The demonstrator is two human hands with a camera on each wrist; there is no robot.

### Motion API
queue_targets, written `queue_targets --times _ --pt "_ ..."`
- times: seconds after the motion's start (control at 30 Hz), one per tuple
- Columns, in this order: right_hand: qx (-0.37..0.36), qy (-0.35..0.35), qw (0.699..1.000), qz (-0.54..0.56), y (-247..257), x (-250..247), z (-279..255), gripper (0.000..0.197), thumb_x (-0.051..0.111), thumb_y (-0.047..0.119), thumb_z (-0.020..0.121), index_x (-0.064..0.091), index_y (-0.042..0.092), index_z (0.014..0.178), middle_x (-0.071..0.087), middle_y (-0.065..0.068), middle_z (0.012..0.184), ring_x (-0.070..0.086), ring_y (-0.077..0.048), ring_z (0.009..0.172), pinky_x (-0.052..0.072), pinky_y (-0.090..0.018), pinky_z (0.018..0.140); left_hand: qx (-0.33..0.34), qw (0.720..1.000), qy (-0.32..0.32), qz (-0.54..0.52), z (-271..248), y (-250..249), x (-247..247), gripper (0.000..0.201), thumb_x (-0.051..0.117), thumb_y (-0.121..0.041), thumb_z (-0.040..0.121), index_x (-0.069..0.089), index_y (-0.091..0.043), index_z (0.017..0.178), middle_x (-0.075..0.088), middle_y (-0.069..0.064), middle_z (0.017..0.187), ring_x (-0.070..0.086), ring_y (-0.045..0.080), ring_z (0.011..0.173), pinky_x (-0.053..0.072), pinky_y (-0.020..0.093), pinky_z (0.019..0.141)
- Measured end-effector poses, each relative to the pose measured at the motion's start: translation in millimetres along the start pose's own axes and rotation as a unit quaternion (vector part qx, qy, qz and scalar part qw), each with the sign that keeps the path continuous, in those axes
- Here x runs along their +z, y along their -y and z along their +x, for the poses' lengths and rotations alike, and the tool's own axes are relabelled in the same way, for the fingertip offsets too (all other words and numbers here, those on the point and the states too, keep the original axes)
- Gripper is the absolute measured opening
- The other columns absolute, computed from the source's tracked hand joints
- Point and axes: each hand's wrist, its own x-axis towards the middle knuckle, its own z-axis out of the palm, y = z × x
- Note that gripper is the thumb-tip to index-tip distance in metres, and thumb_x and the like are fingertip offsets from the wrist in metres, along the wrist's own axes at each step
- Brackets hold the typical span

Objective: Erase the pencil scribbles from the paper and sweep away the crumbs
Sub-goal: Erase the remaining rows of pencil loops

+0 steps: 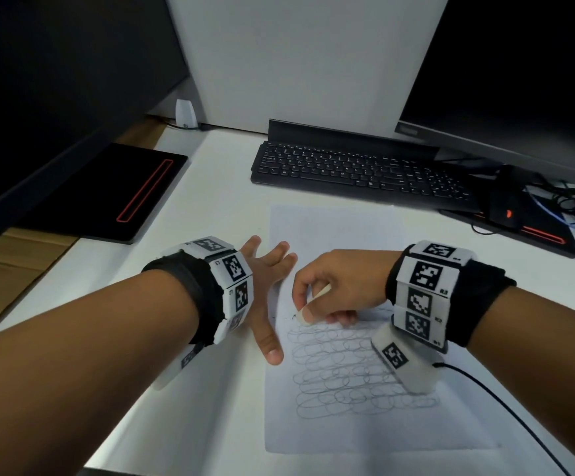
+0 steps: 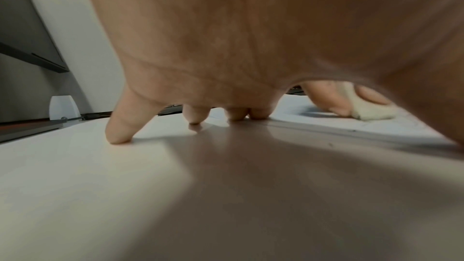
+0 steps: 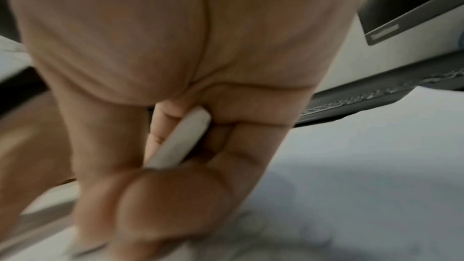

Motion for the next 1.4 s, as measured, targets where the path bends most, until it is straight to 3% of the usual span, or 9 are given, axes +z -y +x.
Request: queue_targets --times 0.13,0.3,0.43,0.57,0.73,0.87,1.03,1.17,1.4 --pt "0.019 -0.091 0.996 0.007 -9 -9 3 0.008 0.068 0.024 0.091 0.067 0.017 0.096 0.066 0.0 0.066 0.06 -0.012 0.052 0.052 -0.022 0.06 -0.004 1.0 0.0 -0.001 -2 -2 -1 0.141 0.079 -0.066 0.062 -0.027 -0.032 0.149 -0.032 -0.011 0.156 -0.031 0.033 0.142 0.0 0.062 0.114" --pt "0.004 -0.003 1.0 -0.005 -1 0 -2 0.009 0.069 0.024 0.091 0.066 0.018 0.097 0.066 0.0 0.066 0.062 -0.015 0.055 0.055 -0.027 0.065 -0.004 1.0 0.001 0.01 -4 -3 -2 0.141 0.078 -0.066 0.063 -0.026 -0.031 0.15 -0.032 -0.01 0.157 -0.031 0.033 0.143 0.0 0.06 0.114" --pt "0.024 -0.106 0.994 0.002 -8 -9 3 0.006 0.067 0.022 0.091 0.067 0.018 0.095 0.065 0.001 0.063 0.06 -0.01 0.049 0.053 -0.022 0.06 -0.008 1.0 -0.004 0.007 -6 -6 -2 0.139 0.078 -0.065 0.065 -0.026 -0.03 0.15 -0.031 -0.009 0.157 -0.03 0.032 0.143 -0.002 0.058 0.115" --pt "0.008 -0.008 1.0 -0.003 -2 0 -2 0.007 0.068 0.023 0.091 0.066 0.019 0.095 0.067 -0.003 0.067 0.062 -0.015 0.055 0.056 -0.027 0.064 -0.005 1.0 -0.003 0.009 -3 -3 -1 0.141 0.079 -0.067 0.062 -0.026 -0.031 0.15 -0.031 -0.01 0.157 -0.03 0.032 0.143 0.0 0.06 0.114" --pt "0.026 -0.107 0.994 -0.004 -11 -9 1 0.006 0.066 0.025 0.092 0.066 0.02 0.095 0.072 -0.014 0.074 0.063 -0.013 0.053 0.052 -0.02 0.061 -0.008 1.0 -0.002 0.009 -5 -5 -2 0.14 0.078 -0.066 0.064 -0.026 -0.03 0.15 -0.031 -0.009 0.157 -0.029 0.033 0.143 0.0 0.061 0.114" --pt "0.015 0.001 1.0 -0.001 -4 1 -6 0.007 0.068 0.023 0.091 0.065 0.019 0.096 0.068 -0.007 0.067 0.064 -0.016 0.055 0.054 -0.022 0.061 -0.006 1.0 0.002 0.013 -5 -5 -3 0.141 0.078 -0.065 0.063 -0.026 -0.029 0.15 -0.031 -0.009 0.157 -0.03 0.033 0.143 0.001 0.061 0.114" --pt "0.038 -0.107 0.993 0.018 -12 -10 -1 0.008 0.068 0.023 0.091 0.066 0.017 0.095 0.069 -0.012 0.069 0.065 -0.02 0.058 0.056 -0.025 0.063 -0.008 1.0 -0.003 0.003 -4 -4 -1 0.142 0.079 -0.066 0.062 -0.026 -0.03 0.15 -0.031 -0.01 0.157 -0.029 0.032 0.144 0.002 0.061 0.114" --pt "0.026 0.0 1.0 0.01 -5 1 -6 0.01 0.068 0.022 0.091 0.066 0.015 0.097 0.069 -0.014 0.072 0.065 -0.021 0.059 0.058 -0.032 0.068 -0.006 1.0 -0.001 0.01 -4 -3 -1 0.142 0.079 -0.066 0.062 -0.026 -0.029 0.15 -0.031 -0.01 0.157 -0.03 0.032 0.143 0.002 0.06 0.114" --pt "0.019 -0.052 0.998 0.035 -13 -1 -5 0.007 0.068 0.019 0.091 0.066 0.015 0.096 0.068 -0.018 0.074 0.064 -0.023 0.058 0.057 -0.029 0.062 -0.006 1.0 -0.005 0.003 -1 -2 0 0.143 0.079 -0.067 0.061 -0.026 -0.031 0.15 -0.031 -0.011 0.157 -0.029 0.033 0.144 0.003 0.062 0.114"
